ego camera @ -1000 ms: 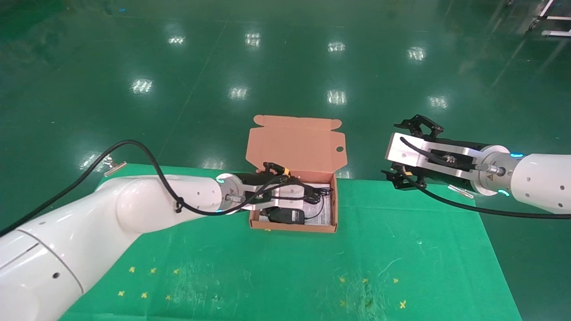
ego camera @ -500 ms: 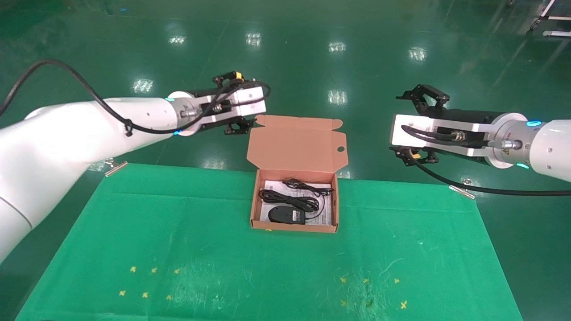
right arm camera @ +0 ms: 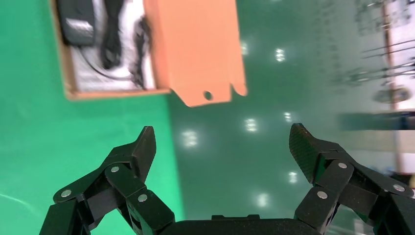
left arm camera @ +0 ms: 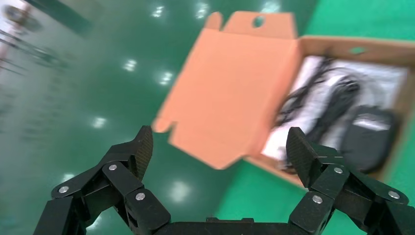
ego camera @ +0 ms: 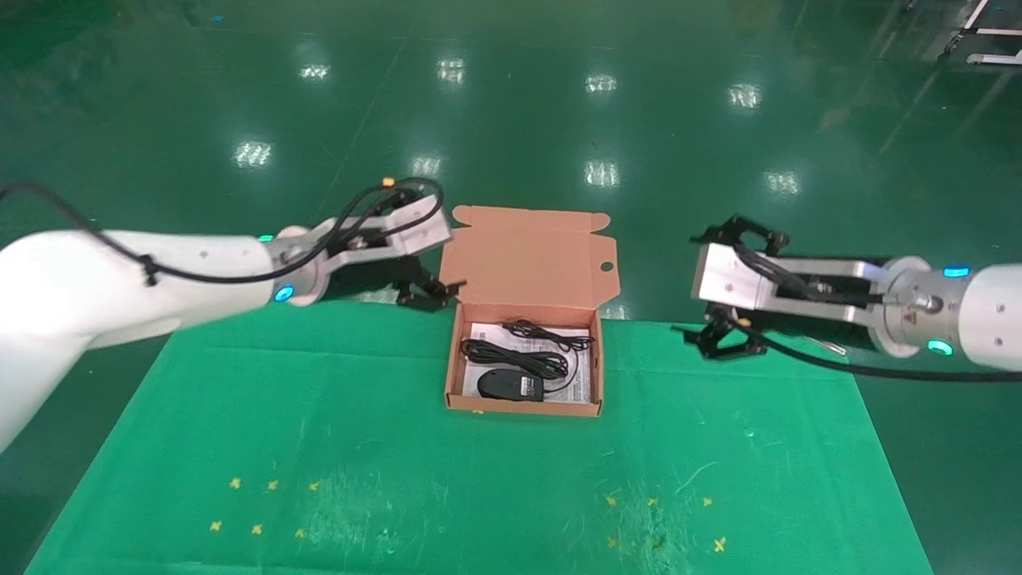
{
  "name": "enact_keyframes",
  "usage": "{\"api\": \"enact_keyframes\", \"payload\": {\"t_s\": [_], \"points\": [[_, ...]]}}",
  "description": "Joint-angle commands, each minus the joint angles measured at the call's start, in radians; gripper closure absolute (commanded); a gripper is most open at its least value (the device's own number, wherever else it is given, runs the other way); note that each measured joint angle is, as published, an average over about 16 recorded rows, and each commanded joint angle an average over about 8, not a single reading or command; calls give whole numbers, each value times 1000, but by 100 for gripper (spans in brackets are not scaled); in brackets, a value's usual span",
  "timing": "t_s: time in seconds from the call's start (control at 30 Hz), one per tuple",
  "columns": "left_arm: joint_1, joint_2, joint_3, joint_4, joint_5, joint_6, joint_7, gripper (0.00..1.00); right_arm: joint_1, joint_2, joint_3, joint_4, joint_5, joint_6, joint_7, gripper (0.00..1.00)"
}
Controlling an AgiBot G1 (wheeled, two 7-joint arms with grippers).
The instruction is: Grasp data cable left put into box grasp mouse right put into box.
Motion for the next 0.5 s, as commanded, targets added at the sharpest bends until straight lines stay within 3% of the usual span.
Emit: {"api": "enact_keyframes", "payload": {"t_s": [0.03,0.5], "points": [[23,-24,-29,-24,-35,37,-5,0,-20,4,26,-1,42,-28,-4,0],[181,-191,-228,-190,-279,290,-36,0,-160,35,206,-7,334,-220,-35,0]]}}
